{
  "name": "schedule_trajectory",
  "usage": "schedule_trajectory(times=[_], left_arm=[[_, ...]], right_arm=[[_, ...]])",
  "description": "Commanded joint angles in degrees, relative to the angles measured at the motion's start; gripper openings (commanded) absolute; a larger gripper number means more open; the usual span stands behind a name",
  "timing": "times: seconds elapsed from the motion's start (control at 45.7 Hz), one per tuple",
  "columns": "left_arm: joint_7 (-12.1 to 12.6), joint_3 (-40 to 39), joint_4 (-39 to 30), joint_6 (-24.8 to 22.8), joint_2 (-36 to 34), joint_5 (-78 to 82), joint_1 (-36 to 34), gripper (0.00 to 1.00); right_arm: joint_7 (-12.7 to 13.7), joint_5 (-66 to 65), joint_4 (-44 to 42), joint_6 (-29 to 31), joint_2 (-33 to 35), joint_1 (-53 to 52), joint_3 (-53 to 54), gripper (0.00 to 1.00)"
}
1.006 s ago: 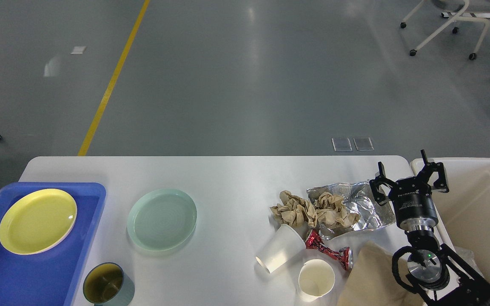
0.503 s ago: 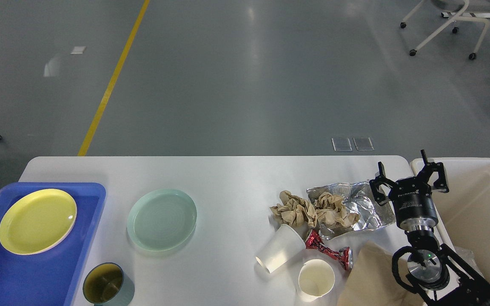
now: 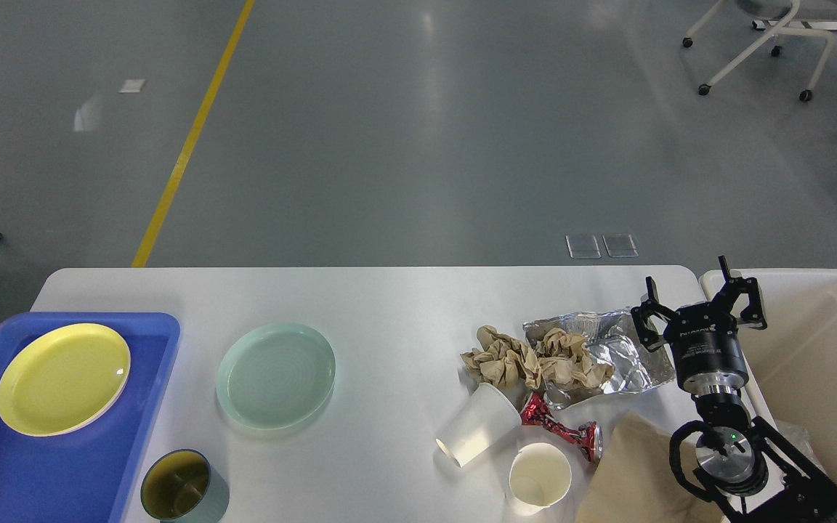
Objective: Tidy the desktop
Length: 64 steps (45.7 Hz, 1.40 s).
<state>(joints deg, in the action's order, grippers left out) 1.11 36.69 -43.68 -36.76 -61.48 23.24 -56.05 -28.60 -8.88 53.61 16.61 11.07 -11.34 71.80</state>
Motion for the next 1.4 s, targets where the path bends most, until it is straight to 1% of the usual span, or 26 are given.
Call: schedule_trajectory(times=[0.0,0.153,0.262,0.328,0.416,0.459,0.503,0.722,0.831,0.94,1.115,1.203,1.378], left_arm=[[0.12,0.58,-2.28,-0.51,-0.57,-0.3,-0.46,0.95],[0.21,0.75,-3.08,-1.64,-3.56,-0.3,-1.34,0.96],[0.73,1.19,-3.08,-3.84,-4.79,-0.38,-4.5,0.96],[0.99,3.12,-3.08,-6.56,-5.76,-0.3,-8.1,0.96],[1.96,7.16,-2.99,-10.52,-5.67,-0.3,-16.18,0.96],[2.31,9.97,-2.99,-12.01,-4.88,-0.38,-19.96,0.96],[2.4,13.3,-2.99,-12.55,-3.22,-0.38,-23.74,0.96],[2.4,31.67,-3.95,-13.42,10.14,-5.83,-39.3,0.96],[2.31,39.06,-8.96,-15.09,15.24,-6.98,-49.49,0.96],[2.31,43.2,-15.72,-15.36,19.81,-7.59,-59.6,0.96],[2.31,46.1,-28.46,-15.36,28.24,-9.43,-73.92,0.96],[2.31,46.98,-35.76,-15.18,33.17,-14.34,-80.78,0.96],[2.31,46.9,-43.59,-15.01,37.31,-22.52,-92.56,0.96]], right_arm=[[-0.05,0.0,0.0,0.0,0.0,0.0,0.0,1.0],[0.04,0.0,0.0,0.0,0.0,0.0,0.0,1.0],[-0.05,0.0,0.0,0.0,0.0,0.0,0.0,1.0],[0.04,0.0,0.0,0.0,0.0,0.0,0.0,1.0],[0.04,0.0,0.0,0.0,0.0,0.0,0.0,1.0],[-0.05,0.0,0.0,0.0,0.0,0.0,0.0,1.0],[0.04,0.0,0.0,0.0,0.0,0.0,0.0,1.0],[0.04,0.0,0.0,0.0,0.0,0.0,0.0,1.0],[-0.05,0.0,0.0,0.0,0.0,0.0,0.0,1.0],[0.04,0.0,0.0,0.0,0.0,0.0,0.0,1.0],[0.04,0.0,0.0,0.0,0.0,0.0,0.0,1.0],[0.04,0.0,0.0,0.0,0.0,0.0,0.0,1.0],[0.04,0.0,0.0,0.0,0.0,0.0,0.0,1.0]])
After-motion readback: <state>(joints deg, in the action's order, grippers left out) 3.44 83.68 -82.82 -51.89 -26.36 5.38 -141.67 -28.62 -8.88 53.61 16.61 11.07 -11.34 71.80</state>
